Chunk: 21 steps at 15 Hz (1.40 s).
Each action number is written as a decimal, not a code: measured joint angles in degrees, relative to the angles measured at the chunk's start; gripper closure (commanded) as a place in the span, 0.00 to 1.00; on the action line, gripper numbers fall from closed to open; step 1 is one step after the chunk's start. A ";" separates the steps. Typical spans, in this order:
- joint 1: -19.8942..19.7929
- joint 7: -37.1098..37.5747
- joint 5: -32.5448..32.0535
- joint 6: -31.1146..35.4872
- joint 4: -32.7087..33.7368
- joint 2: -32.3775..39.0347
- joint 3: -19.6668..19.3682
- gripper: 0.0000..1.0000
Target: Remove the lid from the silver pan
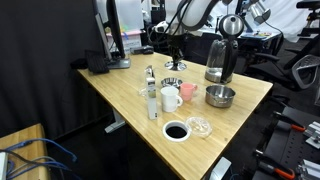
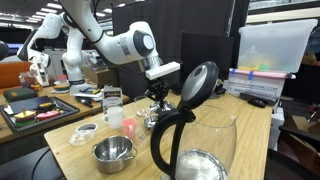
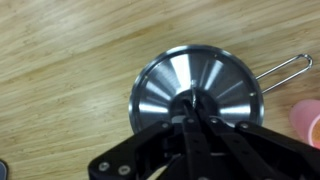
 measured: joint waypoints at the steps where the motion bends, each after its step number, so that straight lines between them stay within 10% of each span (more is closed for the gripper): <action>1: -0.05 1.66 -0.62 0.02 -1.02 -0.88 -0.76 0.99; 11: -2.02 22.94 -2.94 0.13 -5.80 3.99 -6.08 0.99; 12: -2.03 24.23 -2.93 0.13 -5.83 4.60 -6.08 0.75; 18: -2.02 28.76 -2.73 0.27 -5.64 4.97 -5.77 0.39; 19: -2.02 29.17 -2.65 0.45 -5.61 4.65 -5.75 0.56; 21: -2.02 29.68 -2.46 0.60 -5.62 3.85 -5.70 0.41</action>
